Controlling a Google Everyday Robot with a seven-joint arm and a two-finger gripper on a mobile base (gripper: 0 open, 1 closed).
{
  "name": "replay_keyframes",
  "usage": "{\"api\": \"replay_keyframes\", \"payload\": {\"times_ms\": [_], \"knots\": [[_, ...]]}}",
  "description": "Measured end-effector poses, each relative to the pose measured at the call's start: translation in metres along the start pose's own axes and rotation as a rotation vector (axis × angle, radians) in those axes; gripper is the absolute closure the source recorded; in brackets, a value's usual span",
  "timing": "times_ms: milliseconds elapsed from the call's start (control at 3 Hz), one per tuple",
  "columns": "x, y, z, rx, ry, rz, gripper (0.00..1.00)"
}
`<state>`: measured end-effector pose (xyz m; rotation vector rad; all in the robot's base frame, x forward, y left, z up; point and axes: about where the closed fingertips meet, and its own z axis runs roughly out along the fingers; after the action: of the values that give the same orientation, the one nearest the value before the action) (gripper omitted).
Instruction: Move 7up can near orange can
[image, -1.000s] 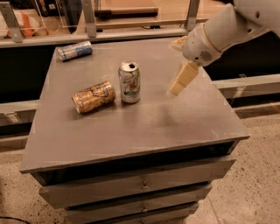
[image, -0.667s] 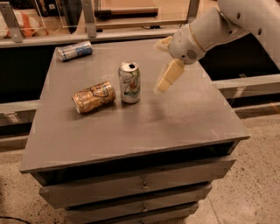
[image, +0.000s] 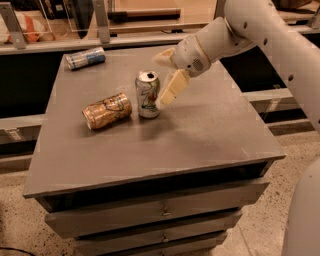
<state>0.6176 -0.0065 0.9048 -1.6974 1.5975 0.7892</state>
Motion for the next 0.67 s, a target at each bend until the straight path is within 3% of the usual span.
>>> {"api": "replay_keyframes", "payload": {"times_ms": [667], "knots": [[-0.0155,0.0071,0.0148,-0.052,-0.105,-0.033,0.41]]}}
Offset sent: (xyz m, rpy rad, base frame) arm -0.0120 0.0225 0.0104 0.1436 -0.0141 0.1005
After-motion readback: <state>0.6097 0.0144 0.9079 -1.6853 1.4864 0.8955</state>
